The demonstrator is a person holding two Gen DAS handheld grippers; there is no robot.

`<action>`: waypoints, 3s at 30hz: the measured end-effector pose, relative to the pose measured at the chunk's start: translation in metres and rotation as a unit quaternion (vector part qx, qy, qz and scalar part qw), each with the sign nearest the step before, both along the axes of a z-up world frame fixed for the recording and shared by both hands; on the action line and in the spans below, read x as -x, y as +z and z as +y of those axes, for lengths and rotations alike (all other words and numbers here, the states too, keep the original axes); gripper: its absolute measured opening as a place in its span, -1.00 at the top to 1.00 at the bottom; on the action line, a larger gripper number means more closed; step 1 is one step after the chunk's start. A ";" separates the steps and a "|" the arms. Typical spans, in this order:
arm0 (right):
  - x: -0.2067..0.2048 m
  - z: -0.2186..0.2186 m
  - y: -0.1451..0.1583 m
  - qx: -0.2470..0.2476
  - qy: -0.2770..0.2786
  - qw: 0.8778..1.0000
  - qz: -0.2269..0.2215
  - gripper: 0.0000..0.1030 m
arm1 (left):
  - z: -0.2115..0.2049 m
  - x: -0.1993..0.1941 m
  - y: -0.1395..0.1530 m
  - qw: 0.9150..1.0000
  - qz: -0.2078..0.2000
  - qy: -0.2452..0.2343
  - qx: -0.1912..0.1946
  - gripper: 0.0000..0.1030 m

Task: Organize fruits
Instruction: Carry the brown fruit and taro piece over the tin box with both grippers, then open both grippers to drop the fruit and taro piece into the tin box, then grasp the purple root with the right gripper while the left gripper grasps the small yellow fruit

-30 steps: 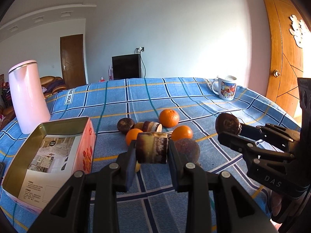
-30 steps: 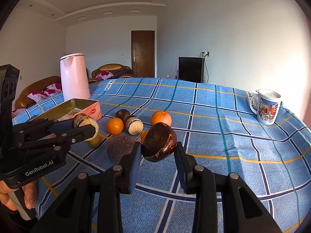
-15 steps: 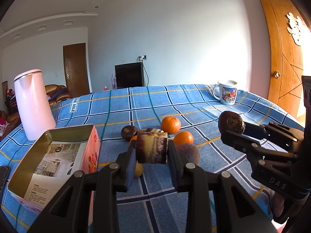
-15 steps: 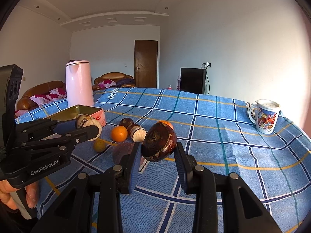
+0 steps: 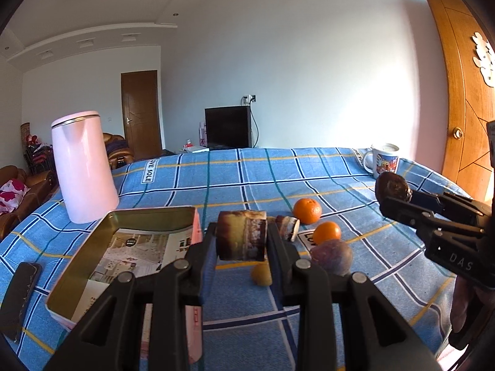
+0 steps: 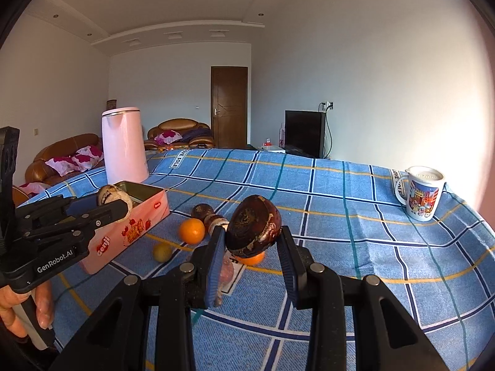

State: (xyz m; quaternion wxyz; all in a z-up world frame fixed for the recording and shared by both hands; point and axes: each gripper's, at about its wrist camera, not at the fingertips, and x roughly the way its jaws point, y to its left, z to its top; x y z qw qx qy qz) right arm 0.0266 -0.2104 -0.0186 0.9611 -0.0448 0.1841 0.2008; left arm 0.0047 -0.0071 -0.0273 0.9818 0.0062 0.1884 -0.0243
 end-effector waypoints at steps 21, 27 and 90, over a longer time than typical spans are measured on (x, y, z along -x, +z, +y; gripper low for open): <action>-0.038 0.116 0.022 0.021 0.116 0.992 0.040 0.30 | 0.090 -0.019 -0.007 0.996 0.036 0.083 0.015 0.38; -0.045 0.157 0.016 0.044 0.142 0.987 0.052 0.30 | 0.112 -0.026 -0.010 0.993 0.054 0.098 0.019 0.38; -0.076 0.039 -0.047 0.014 0.087 0.968 0.234 -0.07 | -0.019 -0.049 -0.030 0.988 0.140 -0.036 -0.045 -0.51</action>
